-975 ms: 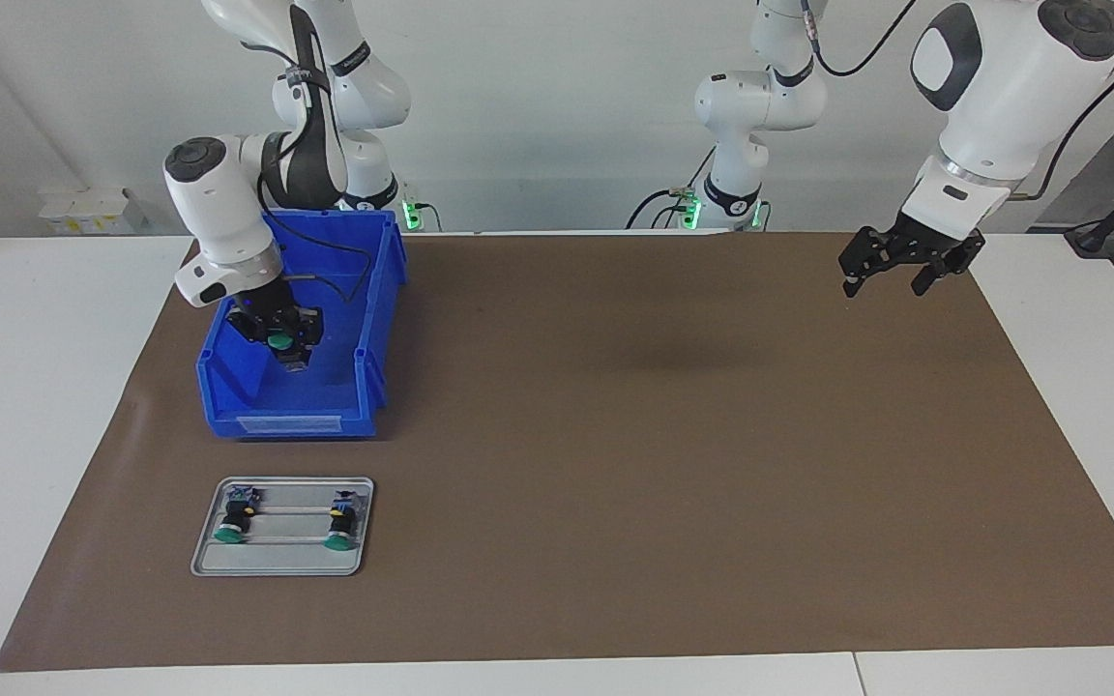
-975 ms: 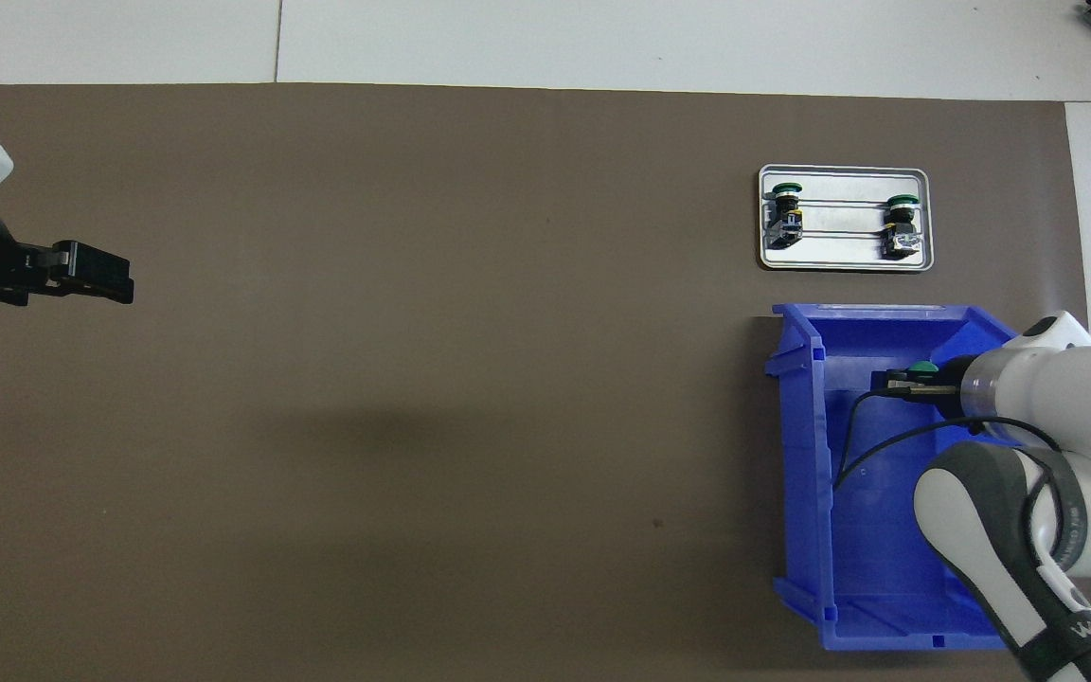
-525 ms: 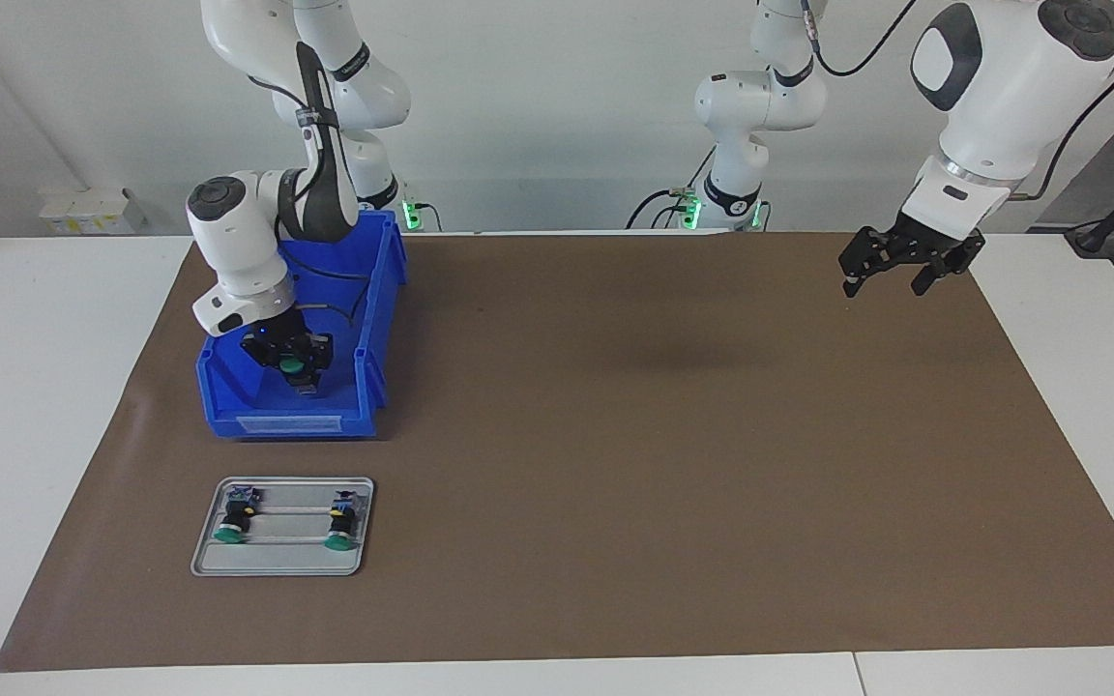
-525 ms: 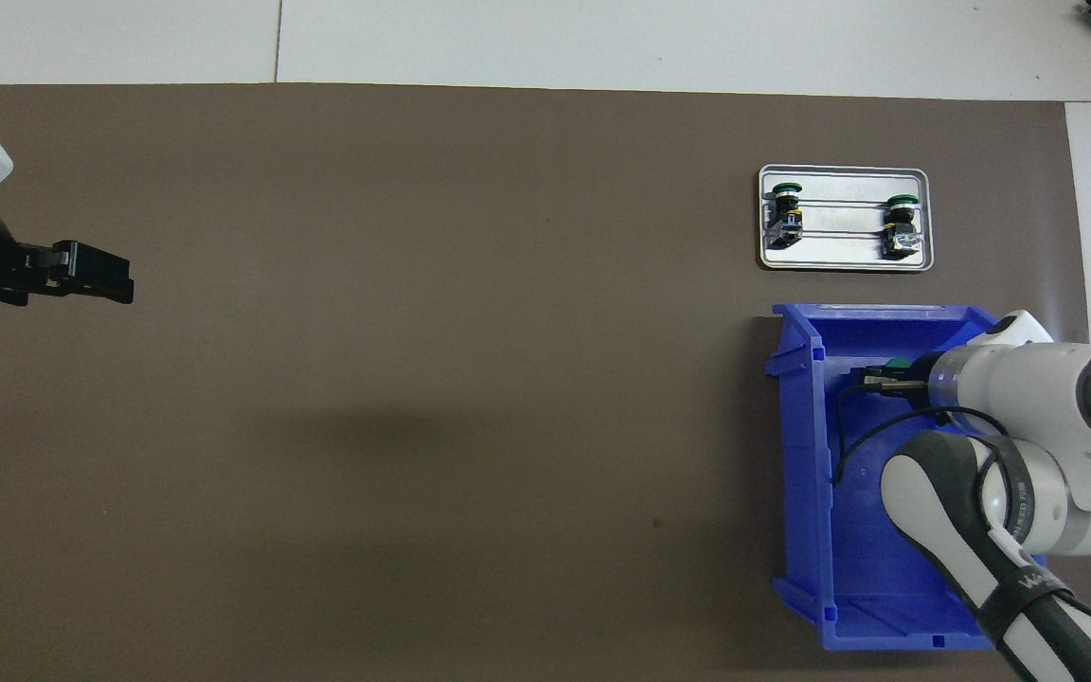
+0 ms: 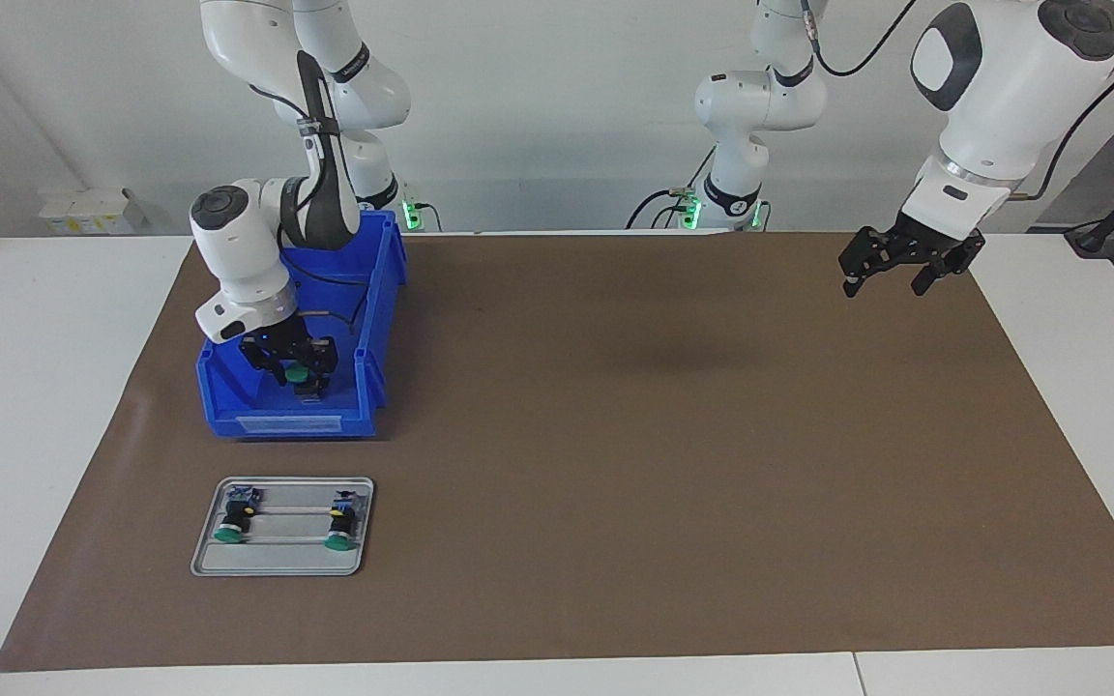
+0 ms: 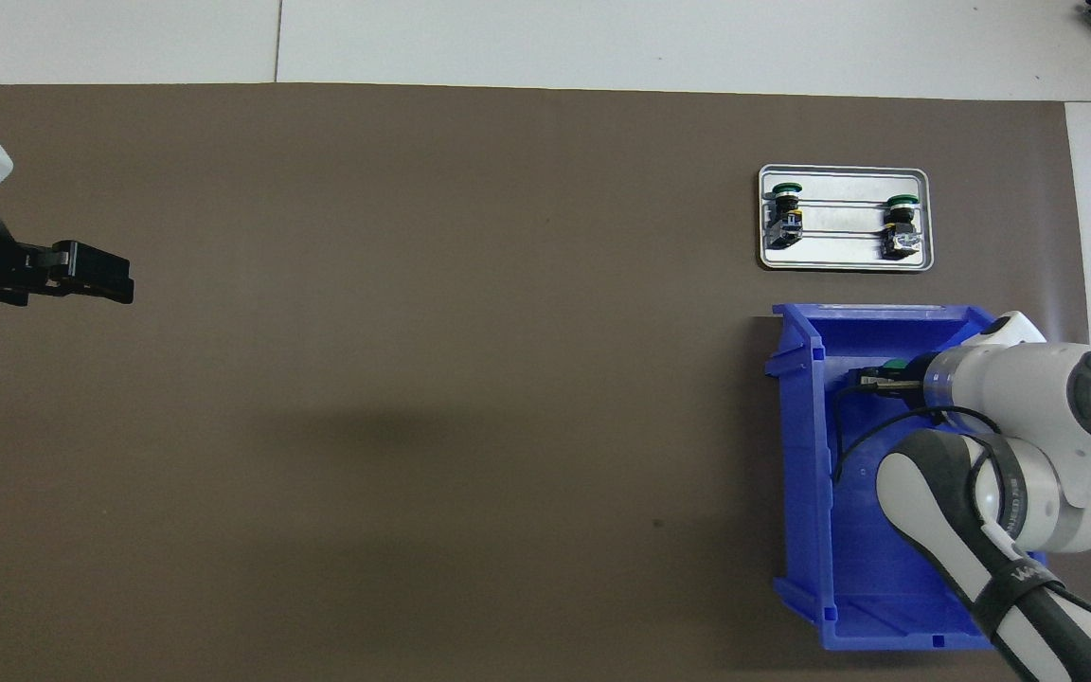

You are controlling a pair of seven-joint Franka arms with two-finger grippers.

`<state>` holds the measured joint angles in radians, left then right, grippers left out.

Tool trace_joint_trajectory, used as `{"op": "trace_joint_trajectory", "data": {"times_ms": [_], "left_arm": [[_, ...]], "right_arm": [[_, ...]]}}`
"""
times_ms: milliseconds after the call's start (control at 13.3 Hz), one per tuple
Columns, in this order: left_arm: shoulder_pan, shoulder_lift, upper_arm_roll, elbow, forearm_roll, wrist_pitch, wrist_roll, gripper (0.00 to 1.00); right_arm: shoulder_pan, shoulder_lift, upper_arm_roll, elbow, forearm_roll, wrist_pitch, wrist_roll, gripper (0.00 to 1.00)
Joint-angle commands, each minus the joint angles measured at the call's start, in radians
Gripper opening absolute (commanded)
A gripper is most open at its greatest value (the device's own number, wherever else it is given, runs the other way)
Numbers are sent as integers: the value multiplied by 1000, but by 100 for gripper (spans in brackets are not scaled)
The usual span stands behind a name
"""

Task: Place and press button with both arms
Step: 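Release the cylinder in the bin and withdraw the right gripper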

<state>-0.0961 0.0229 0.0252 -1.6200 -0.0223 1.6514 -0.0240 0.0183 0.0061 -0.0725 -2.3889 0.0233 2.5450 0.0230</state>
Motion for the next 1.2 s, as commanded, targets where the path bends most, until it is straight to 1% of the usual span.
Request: {"op": "trace_joint_trajectory", "data": {"times_ms": [0,75,225,375,525,675,750,825,975,1126], "left_arm": [[6,-32,-1,-40,-8,21,-1,100],[6,-32,-1,-40,-8,21,-1,100],[6,-32,-1,-40,-8,21,-1,100],[6,-32,-1,-40,-8,21,-1,100],[6,-32,-1,-40,-8,21,-1,100],[6,-32,-1,-40,-8,21,-1,100],[6,-32,-1,-40,-8,21,-1,100],[6,-32,-1,-40,-8,21,-1,100],[6,-32,-1,-40,-8,21,-1,100],[6,-32,-1,-40,-8,21,-1,100]], "right_arm": [[-11,-41,8,113,30,-165,-31,99],[-12,-57,8,182,30,-261,-29,99],[-20,-58,8,348,21,-458,-29,100],[-20,-58,8,482,10,-604,-29,100],[-20,-44,8,638,3,-778,-28,100],[-17,-17,10,775,-58,-914,-31,100],[-24,-6,11,813,-62,-946,-32,100],[-26,0,11,823,-62,-950,-32,100],[-20,3,11,806,-60,-954,-32,100],[-20,3,11,810,-63,-962,-34,100]]}}
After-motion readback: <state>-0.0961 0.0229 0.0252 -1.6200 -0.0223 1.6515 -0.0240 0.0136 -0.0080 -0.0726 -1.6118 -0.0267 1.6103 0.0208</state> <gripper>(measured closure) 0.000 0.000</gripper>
